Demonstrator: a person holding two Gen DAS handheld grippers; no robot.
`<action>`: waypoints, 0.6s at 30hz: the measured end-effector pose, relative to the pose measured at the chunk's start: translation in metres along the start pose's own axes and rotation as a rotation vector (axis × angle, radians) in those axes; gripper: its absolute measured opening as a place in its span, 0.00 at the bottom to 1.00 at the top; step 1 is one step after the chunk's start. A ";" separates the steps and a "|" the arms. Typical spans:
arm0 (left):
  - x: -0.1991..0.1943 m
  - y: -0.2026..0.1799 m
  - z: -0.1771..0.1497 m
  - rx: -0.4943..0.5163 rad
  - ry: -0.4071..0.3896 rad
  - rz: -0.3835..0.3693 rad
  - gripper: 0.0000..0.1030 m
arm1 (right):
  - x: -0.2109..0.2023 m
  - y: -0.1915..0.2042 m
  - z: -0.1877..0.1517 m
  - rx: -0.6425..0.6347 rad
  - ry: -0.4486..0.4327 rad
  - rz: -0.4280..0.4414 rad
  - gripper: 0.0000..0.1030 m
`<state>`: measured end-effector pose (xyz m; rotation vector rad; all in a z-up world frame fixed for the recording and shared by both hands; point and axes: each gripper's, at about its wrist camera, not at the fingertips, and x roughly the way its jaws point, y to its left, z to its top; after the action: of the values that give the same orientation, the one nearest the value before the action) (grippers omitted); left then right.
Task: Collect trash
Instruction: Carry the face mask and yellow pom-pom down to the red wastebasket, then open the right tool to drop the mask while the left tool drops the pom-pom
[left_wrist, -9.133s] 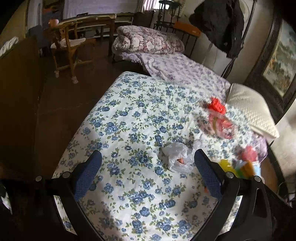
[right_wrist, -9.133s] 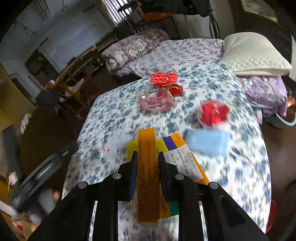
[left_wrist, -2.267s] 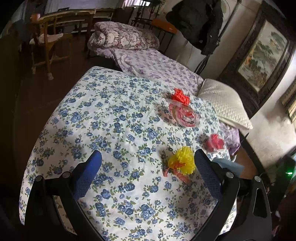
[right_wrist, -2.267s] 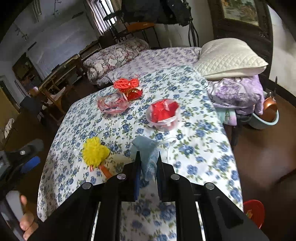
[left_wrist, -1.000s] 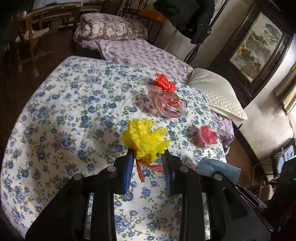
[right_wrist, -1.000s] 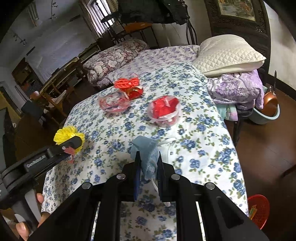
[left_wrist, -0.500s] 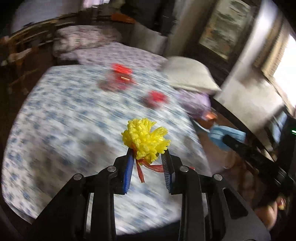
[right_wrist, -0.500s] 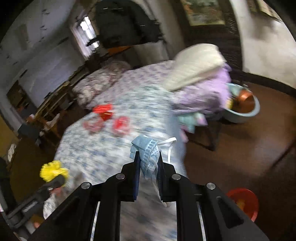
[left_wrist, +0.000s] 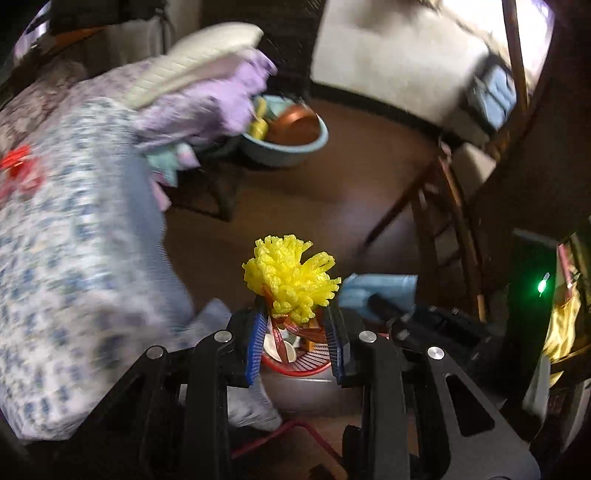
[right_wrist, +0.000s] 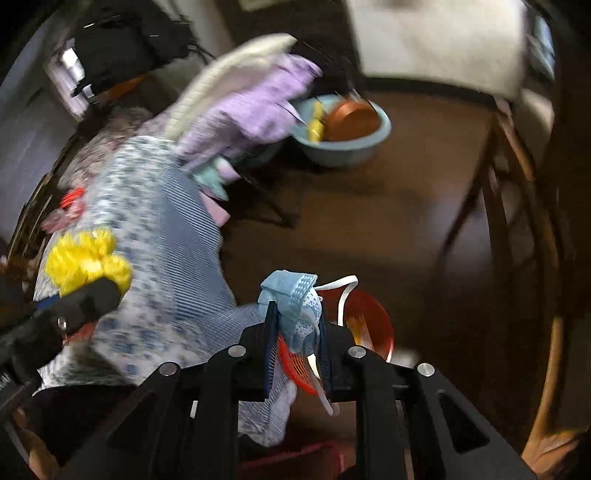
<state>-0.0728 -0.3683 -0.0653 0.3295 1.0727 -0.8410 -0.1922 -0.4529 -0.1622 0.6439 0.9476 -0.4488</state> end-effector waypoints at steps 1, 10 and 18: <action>0.009 -0.006 0.000 0.008 0.013 0.005 0.29 | 0.009 -0.006 -0.003 0.012 0.018 0.000 0.20; 0.085 -0.007 -0.018 0.023 0.166 -0.011 0.30 | 0.063 -0.028 -0.020 0.036 0.127 -0.013 0.20; 0.081 -0.008 -0.018 0.046 0.143 -0.007 0.30 | 0.099 -0.029 -0.024 0.035 0.190 -0.037 0.23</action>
<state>-0.0730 -0.3977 -0.1431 0.4298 1.1892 -0.8593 -0.1727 -0.4651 -0.2655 0.7107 1.1346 -0.4432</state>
